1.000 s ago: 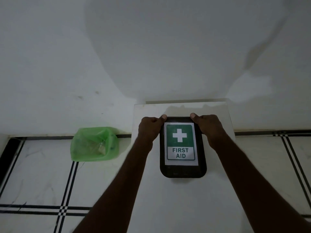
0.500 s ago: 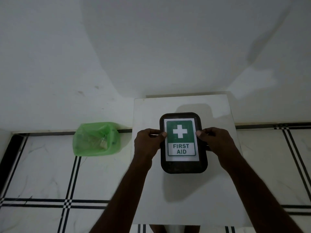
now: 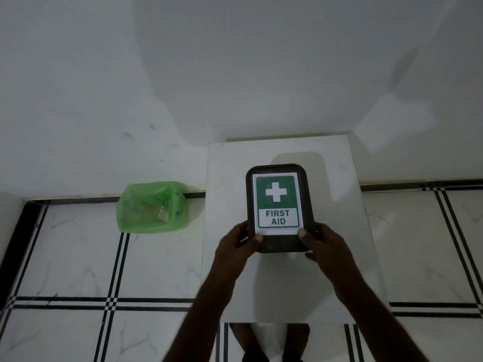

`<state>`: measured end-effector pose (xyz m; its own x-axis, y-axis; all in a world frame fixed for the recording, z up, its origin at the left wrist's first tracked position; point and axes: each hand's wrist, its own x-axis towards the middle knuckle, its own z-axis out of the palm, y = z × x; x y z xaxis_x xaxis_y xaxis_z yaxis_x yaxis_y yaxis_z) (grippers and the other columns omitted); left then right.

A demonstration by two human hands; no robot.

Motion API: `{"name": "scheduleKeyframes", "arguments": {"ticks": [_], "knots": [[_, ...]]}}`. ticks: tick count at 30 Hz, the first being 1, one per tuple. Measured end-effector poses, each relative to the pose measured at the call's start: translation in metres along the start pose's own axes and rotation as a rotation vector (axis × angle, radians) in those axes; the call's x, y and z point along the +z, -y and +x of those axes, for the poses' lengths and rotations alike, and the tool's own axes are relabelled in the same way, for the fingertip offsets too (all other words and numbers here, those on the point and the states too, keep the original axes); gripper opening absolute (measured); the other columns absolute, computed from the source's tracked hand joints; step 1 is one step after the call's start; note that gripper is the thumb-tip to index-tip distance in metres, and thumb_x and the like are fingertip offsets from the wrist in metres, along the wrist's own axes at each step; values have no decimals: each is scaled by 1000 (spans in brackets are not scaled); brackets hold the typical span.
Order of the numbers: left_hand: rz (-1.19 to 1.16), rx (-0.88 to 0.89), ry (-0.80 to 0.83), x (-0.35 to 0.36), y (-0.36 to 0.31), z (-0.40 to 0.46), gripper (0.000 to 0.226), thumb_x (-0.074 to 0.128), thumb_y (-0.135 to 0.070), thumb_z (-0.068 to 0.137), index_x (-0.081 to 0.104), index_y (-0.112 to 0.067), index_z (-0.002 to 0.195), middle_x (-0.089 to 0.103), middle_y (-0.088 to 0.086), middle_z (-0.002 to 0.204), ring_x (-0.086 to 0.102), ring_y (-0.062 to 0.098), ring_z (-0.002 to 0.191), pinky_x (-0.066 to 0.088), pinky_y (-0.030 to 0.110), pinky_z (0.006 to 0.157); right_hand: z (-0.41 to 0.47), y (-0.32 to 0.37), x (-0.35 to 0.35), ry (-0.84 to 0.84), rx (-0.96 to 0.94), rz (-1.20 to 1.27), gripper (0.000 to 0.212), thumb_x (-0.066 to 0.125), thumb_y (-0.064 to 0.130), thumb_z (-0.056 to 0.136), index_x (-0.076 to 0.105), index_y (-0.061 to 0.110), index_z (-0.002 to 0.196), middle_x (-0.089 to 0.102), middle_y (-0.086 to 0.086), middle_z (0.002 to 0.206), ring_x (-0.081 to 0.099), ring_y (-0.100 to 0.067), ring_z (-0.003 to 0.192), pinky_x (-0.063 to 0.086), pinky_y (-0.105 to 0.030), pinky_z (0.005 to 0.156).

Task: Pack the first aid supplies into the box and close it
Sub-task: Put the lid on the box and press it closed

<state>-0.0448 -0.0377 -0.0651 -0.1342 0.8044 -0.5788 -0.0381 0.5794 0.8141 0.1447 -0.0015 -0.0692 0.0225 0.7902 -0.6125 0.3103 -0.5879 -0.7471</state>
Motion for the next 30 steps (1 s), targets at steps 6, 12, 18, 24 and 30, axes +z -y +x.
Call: {"name": "scheduleKeyframes", "arguments": {"ticks": [6,12,18,24,30], "knots": [[-59,121,-82,14,9,-7,36,58,-20,99,62,-17,135,74,-2,122,69,13,114,58,32,94,-1,-8,11,-44,3,250,34,59,23,94,61,14,127,70,-6,116,66,-24,107,56,-44,94],[15,60,-87,15,-6,5,32,55,-11,100,62,-25,127,73,-8,112,68,18,113,59,30,91,7,-5,8,-68,-18,99,37,60,33,93,63,13,123,71,-5,104,67,-24,99,56,-48,92],[82,78,-69,28,-23,32,40,50,-22,102,52,-27,141,65,-5,130,59,18,123,50,44,106,40,12,4,-44,-78,177,27,51,32,98,59,18,120,64,-10,119,62,-26,110,55,-43,94],[55,67,-56,39,-54,70,40,49,-21,103,49,-23,143,62,0,129,57,22,123,51,41,105,78,38,-2,-106,-95,206,36,48,28,99,54,10,130,59,-6,116,56,-24,111,55,-40,93],[56,45,-76,43,-56,76,41,48,-22,103,49,-23,144,61,3,134,57,22,123,50,41,106,85,40,-7,-101,-107,163,37,49,31,99,55,11,129,60,-7,114,58,-24,106,54,-45,96]]}}
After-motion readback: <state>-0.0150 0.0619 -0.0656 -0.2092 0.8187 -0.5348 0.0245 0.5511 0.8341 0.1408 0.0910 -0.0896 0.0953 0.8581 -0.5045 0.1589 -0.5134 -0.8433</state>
